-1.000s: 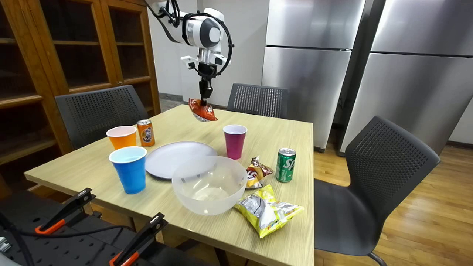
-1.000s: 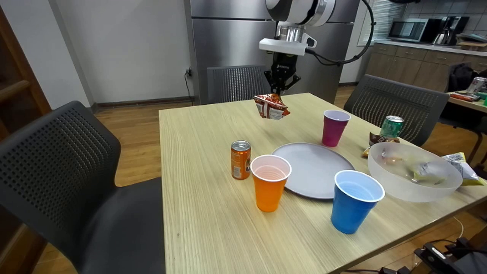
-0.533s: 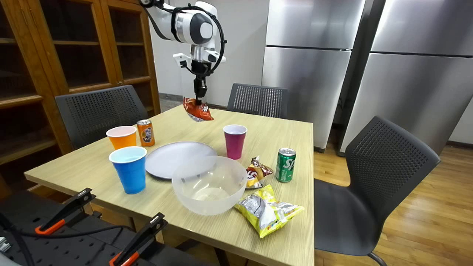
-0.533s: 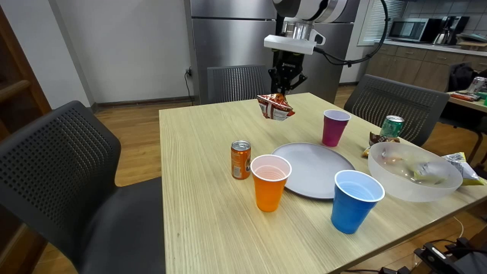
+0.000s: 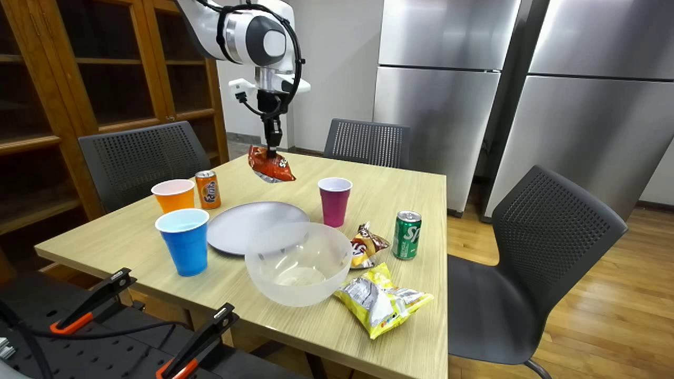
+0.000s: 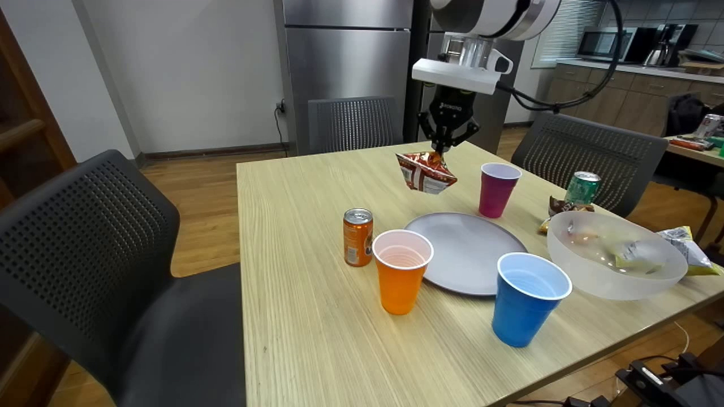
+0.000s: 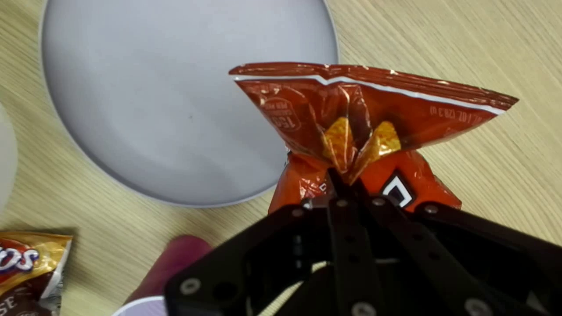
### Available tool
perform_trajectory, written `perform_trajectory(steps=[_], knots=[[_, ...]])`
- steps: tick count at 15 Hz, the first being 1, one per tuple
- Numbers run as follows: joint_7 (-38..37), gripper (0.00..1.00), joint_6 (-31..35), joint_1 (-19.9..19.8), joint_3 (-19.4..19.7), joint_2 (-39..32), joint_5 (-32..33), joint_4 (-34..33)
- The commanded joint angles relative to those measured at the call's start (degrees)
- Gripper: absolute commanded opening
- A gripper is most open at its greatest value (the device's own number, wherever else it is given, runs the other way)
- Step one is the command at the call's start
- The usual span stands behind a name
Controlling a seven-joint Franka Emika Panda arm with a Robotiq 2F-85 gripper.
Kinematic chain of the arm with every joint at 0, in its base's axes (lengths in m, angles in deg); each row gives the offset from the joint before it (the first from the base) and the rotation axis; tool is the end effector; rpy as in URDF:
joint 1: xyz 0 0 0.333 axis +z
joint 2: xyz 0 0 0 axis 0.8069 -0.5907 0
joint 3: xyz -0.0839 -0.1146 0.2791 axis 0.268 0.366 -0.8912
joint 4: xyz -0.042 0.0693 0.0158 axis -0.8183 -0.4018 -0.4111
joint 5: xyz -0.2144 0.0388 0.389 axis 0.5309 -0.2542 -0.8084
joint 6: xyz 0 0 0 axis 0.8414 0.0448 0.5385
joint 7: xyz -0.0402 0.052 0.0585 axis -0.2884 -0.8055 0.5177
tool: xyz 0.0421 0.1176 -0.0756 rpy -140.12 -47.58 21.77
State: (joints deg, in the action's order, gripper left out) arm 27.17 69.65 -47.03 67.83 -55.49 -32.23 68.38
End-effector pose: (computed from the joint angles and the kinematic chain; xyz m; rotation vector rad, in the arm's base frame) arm 0.6736 0.0519 0.1643 -2.8026 1.1760 0.0182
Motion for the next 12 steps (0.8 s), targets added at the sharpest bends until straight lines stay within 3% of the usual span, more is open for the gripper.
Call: perform_trajectory(steps=[1, 12], knots=[[0.43, 0.0, 3.86, -0.18, 0.1, 8.61, -0.33, 10.98], [6.62, 0.0, 4.7, -5.35, 2.66, 23.56, 0.89, 27.39]])
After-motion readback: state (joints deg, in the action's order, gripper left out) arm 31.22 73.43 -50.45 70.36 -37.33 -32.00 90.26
